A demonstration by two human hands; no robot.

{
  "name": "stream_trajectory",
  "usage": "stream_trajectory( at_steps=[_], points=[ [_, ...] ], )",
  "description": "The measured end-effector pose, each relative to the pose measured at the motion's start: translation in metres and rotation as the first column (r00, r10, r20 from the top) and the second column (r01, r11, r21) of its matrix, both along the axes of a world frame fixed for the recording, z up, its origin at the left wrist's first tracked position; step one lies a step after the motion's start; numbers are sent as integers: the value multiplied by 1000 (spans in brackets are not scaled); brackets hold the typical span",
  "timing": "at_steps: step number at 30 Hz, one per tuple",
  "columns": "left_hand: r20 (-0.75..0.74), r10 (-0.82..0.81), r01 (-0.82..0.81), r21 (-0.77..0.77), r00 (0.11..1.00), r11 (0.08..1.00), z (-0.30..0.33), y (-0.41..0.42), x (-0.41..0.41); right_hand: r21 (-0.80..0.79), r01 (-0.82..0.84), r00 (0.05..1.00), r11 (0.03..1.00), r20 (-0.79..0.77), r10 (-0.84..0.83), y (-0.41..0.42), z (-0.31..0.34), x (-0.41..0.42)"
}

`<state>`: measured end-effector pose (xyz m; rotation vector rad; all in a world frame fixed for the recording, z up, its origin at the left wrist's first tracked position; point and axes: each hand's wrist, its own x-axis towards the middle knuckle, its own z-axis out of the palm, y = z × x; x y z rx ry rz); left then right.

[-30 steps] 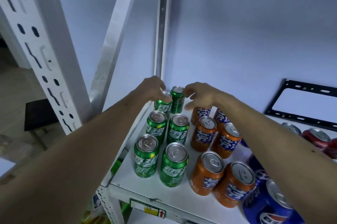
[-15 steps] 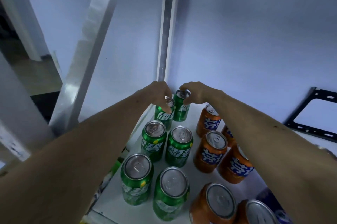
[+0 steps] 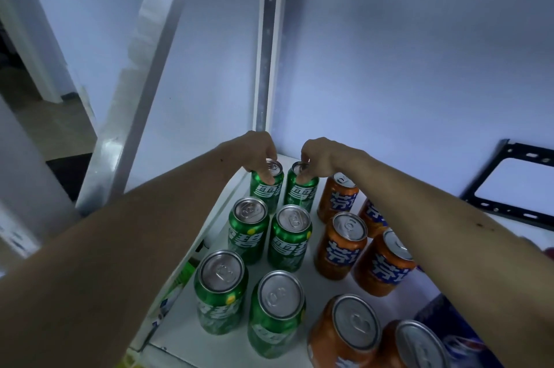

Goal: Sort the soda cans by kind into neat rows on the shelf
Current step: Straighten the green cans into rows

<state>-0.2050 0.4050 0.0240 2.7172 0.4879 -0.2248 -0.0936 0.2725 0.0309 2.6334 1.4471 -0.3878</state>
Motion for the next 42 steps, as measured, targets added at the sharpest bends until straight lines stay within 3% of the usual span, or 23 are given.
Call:
stream_trajectory(
  at_steps=[13, 32, 38, 42],
  points=[
    [-24, -36, 36, -20, 999, 999, 3, -5, 2, -2, -28, 1000, 1000, -10, 28, -6, 2, -12],
    [-31, -80, 83, 103, 996, 991, -2, -7, 4, 35, 20, 999, 999, 42, -21, -15, -2, -22],
    [-31, -29, 33, 129, 999, 991, -4, -9, 0, 36, 31, 999, 999, 15, -31, -22, -3, -23],
    [57, 56, -60, 55, 997, 997, 0, -13, -7, 173, 84, 996, 981, -7, -84, -41, 5, -22]
  ],
)
